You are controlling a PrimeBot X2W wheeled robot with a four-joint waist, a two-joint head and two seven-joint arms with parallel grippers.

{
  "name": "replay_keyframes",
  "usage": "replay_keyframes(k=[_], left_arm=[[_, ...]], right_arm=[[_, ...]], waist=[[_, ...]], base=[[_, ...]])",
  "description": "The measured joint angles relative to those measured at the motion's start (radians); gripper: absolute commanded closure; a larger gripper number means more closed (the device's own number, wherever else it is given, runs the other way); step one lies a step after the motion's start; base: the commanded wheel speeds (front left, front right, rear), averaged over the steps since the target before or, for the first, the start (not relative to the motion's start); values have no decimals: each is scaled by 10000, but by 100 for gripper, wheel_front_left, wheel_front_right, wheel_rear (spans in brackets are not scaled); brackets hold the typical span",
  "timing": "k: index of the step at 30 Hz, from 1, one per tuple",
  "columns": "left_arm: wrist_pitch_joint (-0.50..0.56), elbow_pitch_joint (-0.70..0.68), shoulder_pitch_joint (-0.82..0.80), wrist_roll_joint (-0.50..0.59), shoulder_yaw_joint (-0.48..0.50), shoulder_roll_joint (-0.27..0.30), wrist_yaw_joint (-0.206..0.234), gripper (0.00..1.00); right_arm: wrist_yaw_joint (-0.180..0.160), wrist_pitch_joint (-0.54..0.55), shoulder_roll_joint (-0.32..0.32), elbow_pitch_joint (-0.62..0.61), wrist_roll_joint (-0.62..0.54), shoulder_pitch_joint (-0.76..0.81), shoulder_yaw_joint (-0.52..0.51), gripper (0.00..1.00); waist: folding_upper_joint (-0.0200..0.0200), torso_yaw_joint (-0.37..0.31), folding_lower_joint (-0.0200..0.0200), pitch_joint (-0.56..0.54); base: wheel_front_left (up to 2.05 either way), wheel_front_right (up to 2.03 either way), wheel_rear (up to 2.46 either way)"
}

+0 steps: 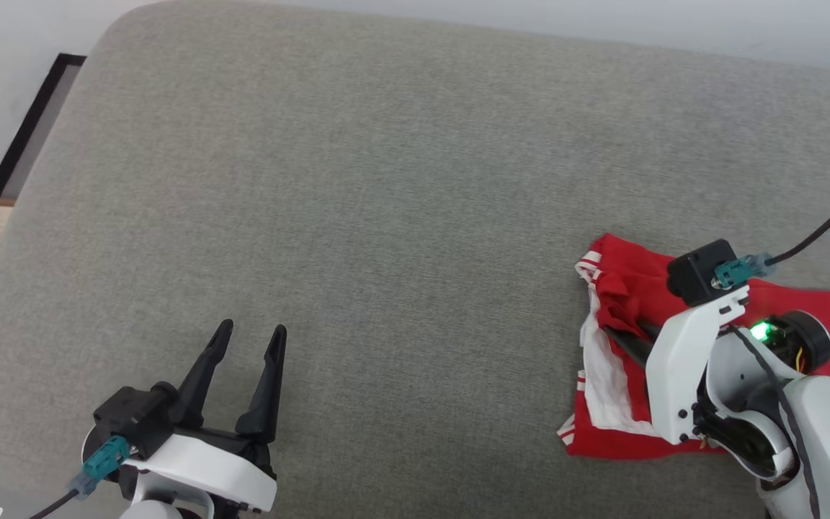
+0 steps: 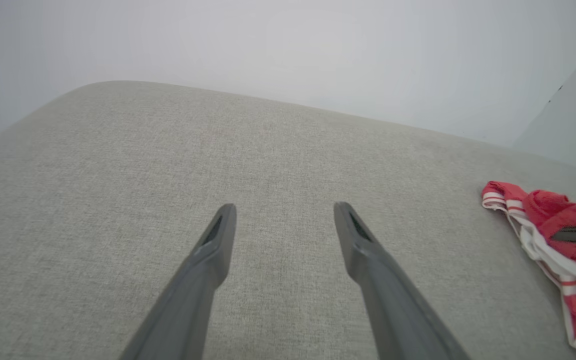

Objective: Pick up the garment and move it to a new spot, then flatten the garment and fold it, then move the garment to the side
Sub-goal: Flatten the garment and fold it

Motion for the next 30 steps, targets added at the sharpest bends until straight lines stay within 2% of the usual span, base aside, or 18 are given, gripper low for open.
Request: replay_keyframes(k=[4,5,6,7,13,18,25,30], left_arm=[[0,125,-14,-12,10,-40,0,0],[0,140,-14,-13,23,-40,0,0],[0,153,-13,-17,44,-38,0,0],[0,161,-11,-33,71,-36,0,0],[0,174,98,-94,318,-40,0,0],[0,167,224,-107,447,-19,0,0],[0,259,235,-201,428,25,0,0],[0,384,325,-215,543,84,0,0]], right_arm=[[0,-347,-25,535,-8,-43,130,99],[0,-451,-23,616,15,-66,157,70],[0,-587,-12,685,25,-81,157,48],[0,-694,-8,731,27,-94,173,0],[0,-1028,-113,617,207,-165,153,0],[0,-1346,-366,502,328,-177,-288,0],[0,-3394,-690,1438,988,-155,-575,0],[0,-5762,-790,2345,1141,-184,-525,0]], waist=[[0,157,0,23],[0,157,0,9],[0,143,0,-10],[0,116,0,-33],[0,-203,0,-241],[0,-600,0,-434],[0,-1221,0,-688],[0,-1600,0,-911]], base=[[0,0,0],[0,0,0],[0,0,0],[0,0,0],[0,0,0],[0,0,0],[0,0,0],[0,0,0]])
